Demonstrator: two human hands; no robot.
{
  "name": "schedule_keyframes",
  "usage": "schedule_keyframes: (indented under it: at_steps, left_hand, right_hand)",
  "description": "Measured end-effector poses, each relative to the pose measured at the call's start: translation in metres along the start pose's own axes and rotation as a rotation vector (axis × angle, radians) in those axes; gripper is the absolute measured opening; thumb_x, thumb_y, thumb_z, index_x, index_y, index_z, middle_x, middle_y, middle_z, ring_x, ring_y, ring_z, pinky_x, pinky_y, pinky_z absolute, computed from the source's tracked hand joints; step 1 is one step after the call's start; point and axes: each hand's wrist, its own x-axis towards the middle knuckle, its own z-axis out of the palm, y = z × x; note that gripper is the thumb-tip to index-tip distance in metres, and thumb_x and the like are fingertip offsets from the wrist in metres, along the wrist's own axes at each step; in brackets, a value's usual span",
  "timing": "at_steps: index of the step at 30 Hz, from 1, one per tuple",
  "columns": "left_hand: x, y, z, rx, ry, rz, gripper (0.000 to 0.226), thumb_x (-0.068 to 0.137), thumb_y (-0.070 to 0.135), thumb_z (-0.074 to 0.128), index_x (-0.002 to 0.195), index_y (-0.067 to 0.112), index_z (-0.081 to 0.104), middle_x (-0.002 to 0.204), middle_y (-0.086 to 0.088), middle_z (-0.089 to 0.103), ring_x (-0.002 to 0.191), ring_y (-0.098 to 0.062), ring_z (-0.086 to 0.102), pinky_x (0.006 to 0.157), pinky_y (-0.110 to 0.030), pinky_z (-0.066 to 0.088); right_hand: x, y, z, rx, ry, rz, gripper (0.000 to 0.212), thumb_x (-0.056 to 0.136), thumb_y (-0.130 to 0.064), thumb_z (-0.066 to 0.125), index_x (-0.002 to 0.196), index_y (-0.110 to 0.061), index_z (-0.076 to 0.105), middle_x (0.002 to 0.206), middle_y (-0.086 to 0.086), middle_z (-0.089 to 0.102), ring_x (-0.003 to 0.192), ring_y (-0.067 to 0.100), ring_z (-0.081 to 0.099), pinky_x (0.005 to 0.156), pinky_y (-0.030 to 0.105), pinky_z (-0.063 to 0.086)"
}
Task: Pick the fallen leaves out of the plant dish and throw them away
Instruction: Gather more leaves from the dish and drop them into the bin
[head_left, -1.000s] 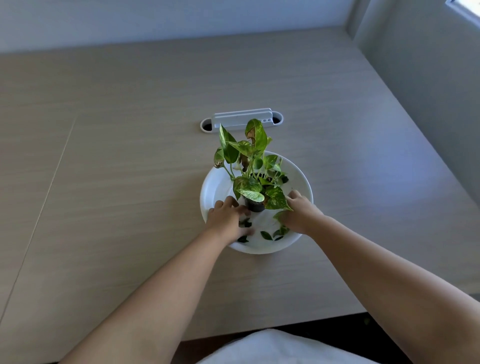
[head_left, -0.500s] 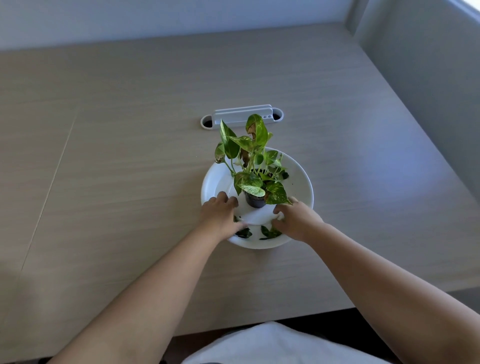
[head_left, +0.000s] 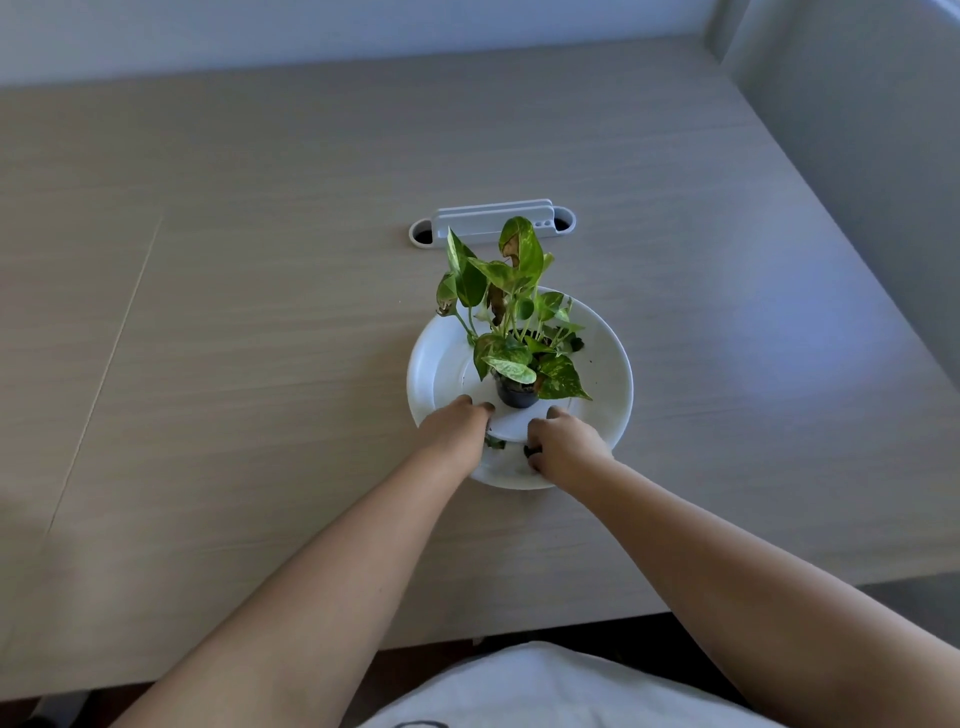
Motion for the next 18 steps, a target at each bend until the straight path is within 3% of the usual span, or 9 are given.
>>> schedule_keyframes:
  at_steps: [3,6,8,13,16,18]
  left_hand:
    - [0.003,-0.004,0.002,-0.050,0.008,-0.024,0.024,0.079,-0.007,0.052,0.098,0.005,0.061,0.104,-0.013,0.056,0.089,-0.033,0.062,0.076,-0.038,0.054]
    - [0.005,-0.007,0.001,-0.259,0.039,-0.126,0.017,0.080,-0.002,0.049,0.087,0.007,0.062,0.102,-0.012,0.060,0.086,-0.029,0.058,0.061,-0.027,0.043]
    - [0.005,-0.008,0.000,-0.400,0.093,-0.173,0.018,0.082,0.003,0.053,0.088,0.010,0.067,0.101,-0.009,0.066,0.088,-0.027,0.061,0.063,-0.026,0.045]
    - [-0.009,0.010,0.003,-0.824,0.177,-0.288,0.005,0.080,0.013,0.072,0.084,0.013,0.069,0.088,-0.002,0.070,0.083,-0.021,0.068,0.078,-0.032,0.058]
    - [-0.015,0.034,0.007,-1.095,0.127,-0.384,0.009,0.080,0.010,0.074,0.081,0.013,0.066,0.079,0.000,0.067,0.069,-0.015,0.067,0.077,-0.035,0.059]
    - [-0.018,0.054,0.010,-1.250,0.096,-0.389,0.013,0.080,0.004,0.075,0.077,0.012,0.065,0.078,-0.003,0.066,0.066,-0.013,0.065,0.073,-0.033,0.061]
  right_hand:
    - [0.002,0.003,0.001,0.027,0.005,-0.050,0.021,0.088,-0.017,0.058,0.107,-0.015,0.068,0.114,0.007,0.055,0.097,0.029,0.060,0.070,0.029,0.045]
    - [0.007,0.011,0.001,0.068,0.027,-0.055,0.020,0.086,-0.015,0.057,0.097,-0.016,0.073,0.108,0.003,0.068,0.097,0.025,0.061,0.069,0.026,0.043]
    - [0.008,0.018,-0.003,0.213,0.073,0.004,0.017,0.083,-0.014,0.060,0.090,-0.015,0.076,0.098,0.002,0.073,0.091,0.023,0.064,0.067,0.023,0.044]
    - [-0.004,0.039,-0.021,0.886,0.184,0.236,0.004,0.077,-0.013,0.075,0.073,-0.015,0.075,0.071,-0.002,0.071,0.062,0.009,0.062,0.054,0.018,0.046]
    - [-0.014,0.056,-0.025,1.326,0.193,0.295,0.008,0.074,-0.007,0.079,0.071,-0.011,0.073,0.074,0.008,0.072,0.068,0.018,0.068,0.064,0.026,0.057]
    - [-0.024,0.067,-0.026,1.595,0.183,0.269,0.005,0.077,0.002,0.074,0.077,-0.002,0.069,0.074,0.012,0.071,0.070,0.021,0.069,0.064,0.023,0.059]
